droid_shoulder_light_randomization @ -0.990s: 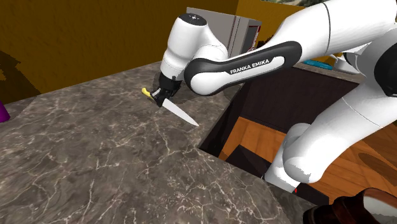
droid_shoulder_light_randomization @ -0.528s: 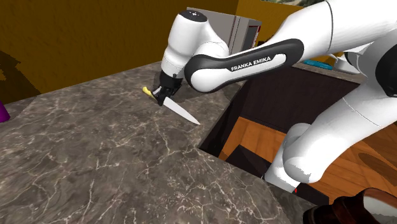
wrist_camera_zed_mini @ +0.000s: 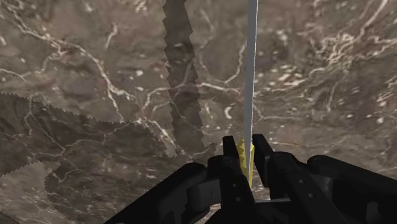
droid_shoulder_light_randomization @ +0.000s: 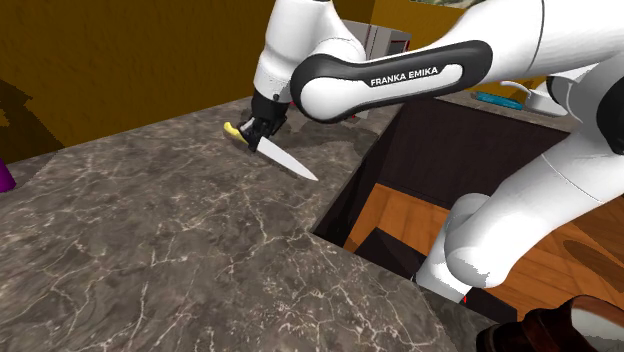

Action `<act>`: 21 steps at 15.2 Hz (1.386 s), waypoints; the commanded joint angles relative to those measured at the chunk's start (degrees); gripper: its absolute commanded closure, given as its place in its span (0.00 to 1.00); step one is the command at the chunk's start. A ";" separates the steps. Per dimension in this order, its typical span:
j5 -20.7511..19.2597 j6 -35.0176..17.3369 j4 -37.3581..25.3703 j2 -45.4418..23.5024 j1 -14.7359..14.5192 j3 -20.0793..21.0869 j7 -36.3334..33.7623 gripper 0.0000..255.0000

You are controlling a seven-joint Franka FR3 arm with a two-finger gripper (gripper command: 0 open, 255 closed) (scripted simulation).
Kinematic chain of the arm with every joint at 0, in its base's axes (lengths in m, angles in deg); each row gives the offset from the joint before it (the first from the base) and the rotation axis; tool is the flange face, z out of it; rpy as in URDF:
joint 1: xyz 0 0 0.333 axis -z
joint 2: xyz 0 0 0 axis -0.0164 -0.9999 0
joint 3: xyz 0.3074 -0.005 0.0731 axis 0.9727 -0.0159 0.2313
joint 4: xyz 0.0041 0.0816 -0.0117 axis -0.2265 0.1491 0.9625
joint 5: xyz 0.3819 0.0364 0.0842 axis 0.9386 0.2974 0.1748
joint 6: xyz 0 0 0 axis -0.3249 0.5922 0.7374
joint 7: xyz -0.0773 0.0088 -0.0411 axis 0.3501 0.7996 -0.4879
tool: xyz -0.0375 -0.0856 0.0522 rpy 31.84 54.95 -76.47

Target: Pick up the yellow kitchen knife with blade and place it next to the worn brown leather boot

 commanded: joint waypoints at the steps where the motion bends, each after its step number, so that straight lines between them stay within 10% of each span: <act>1: 0.26 1.50 -1.24 0.29 -0.05 -0.16 0.47 1.00; 21: 1.39 16.56 -17.03 -0.24 -0.05 -0.67 3.48 1.00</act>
